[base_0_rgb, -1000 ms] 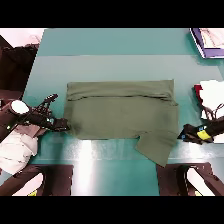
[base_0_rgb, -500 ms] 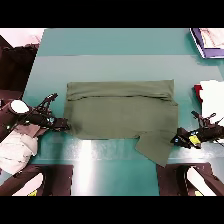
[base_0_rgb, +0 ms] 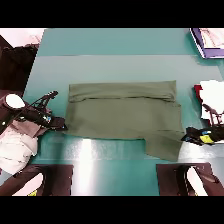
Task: Fold the shirts.
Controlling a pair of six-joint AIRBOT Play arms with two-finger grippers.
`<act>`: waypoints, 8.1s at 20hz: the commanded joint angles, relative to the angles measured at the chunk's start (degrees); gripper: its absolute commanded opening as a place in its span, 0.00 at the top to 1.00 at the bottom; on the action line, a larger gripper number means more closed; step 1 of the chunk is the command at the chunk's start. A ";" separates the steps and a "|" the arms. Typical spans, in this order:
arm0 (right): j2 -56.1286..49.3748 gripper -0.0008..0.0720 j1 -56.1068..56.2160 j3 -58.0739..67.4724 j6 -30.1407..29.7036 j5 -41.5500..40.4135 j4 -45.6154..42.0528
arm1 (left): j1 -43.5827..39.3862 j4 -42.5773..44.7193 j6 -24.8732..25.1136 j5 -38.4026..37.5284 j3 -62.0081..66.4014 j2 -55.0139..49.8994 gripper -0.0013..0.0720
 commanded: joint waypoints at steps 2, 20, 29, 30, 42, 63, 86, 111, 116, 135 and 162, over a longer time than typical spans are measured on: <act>11.76 0.97 -0.04 6.27 2.21 7.85 -2.60 | -0.02 -0.39 -1.90 -9.51 1.64 5.60 0.95; -26.03 0.97 13.60 28.92 0.42 -16.59 0.44 | -0.02 -0.42 -2.69 19.30 19.34 -13.49 0.95; -43.71 0.38 13.00 41.79 0.90 -26.77 7.82 | 0.13 -4.85 -10.54 38.60 23.87 -22.47 0.05; -44.98 0.16 12.11 43.15 0.85 -27.47 12.37 | 0.15 -5.77 -11.76 40.11 24.68 -22.56 0.07; -44.61 0.02 -4.44 30.34 -14.34 -10.78 18.58 | -0.50 -5.81 -4.20 17.84 27.89 -22.56 0.94; -43.41 0.97 1.70 27.36 -24.09 -15.32 26.45 | -11.93 -9.38 -4.57 19.32 30.84 -23.78 0.95; -56.65 0.97 38.34 82.71 0.79 -1.07 25.75 | -30.93 -8.28 -6.10 22.18 63.04 -56.85 0.95; -70.60 0.23 59.10 81.70 -14.99 -26.58 30.18 | -0.79 -2.27 -2.62 -3.45 64.72 -31.08 0.95; -59.32 0.23 47.98 61.64 -10.75 -21.31 22.95 | -0.79 -2.27 -2.60 -3.43 64.52 -31.08 0.95; -73.35 0.30 45.07 54.03 -11.17 -32.20 45.83 | -0.81 -2.49 -2.56 -3.61 64.30 -31.30 0.95; -39.54 0.97 -17.70 47.21 -12.92 -32.98 27.26 | -21.44 -2.45 -1.62 7.23 64.30 -31.30 0.95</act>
